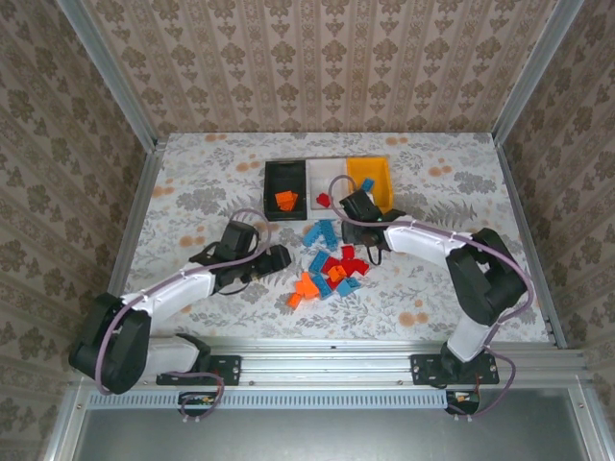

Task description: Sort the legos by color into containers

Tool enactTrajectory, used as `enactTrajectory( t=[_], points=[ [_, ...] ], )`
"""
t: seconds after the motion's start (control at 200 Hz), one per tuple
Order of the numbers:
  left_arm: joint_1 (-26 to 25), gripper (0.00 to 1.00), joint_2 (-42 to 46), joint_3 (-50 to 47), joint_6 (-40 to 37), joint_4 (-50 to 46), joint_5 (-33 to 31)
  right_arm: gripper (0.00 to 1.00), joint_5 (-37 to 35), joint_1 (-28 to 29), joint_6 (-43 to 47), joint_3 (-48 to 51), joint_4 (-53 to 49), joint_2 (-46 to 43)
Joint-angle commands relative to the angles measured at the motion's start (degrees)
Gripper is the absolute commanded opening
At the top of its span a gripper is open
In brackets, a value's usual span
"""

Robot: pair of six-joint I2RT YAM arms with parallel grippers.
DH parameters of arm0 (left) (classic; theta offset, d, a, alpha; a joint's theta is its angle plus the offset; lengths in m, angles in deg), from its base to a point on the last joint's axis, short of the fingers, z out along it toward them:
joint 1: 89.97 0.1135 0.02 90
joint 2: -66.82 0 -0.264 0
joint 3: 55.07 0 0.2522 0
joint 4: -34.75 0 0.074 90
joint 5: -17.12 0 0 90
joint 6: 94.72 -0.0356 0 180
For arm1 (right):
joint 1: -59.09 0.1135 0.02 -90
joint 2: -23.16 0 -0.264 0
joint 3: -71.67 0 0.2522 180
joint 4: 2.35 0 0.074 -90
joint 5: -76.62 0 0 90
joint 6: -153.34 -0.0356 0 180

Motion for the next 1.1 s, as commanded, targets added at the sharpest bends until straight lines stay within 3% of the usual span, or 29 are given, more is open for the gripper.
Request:
enactTrajectory(
  t=[0.0,0.1,0.215,0.51,0.64,0.91,1.095],
  points=[
    [5.8,0.89,2.0,1.3,-0.7,-0.3,3.2,0.48,0.6,0.4,1.0,-6.1,-2.6,-0.8],
    [11.9,0.95,2.1,0.3,2.2,4.5,8.4,0.47,1.2,0.4,2.1,-12.9,-2.9,5.2],
    [15.4,1.0,2.0,0.4,3.5,8.6,14.1,0.47,0.3,0.4,3.6,-22.5,-4.7,13.2],
    [16.7,1.0,5.4,1.1,0.9,5.3,16.7,0.49,-0.5,-0.5,4.1,-39.1,-8.9,26.7],
    [16.7,1.0,6.8,2.0,-0.6,2.7,16.4,0.58,-0.9,-0.4,4.2,-43.1,-11.2,29.3],
    [16.2,1.0,8.3,2.9,-0.4,1.5,16.8,0.63,-1.2,0.5,4.4,-39.4,-9.0,22.4],
    [10.5,1.0,8.0,2.1,0.4,2.4,15.5,0.6,-0.1,2.6,4.3,-23.1,-5.0,8.7]
  ],
)
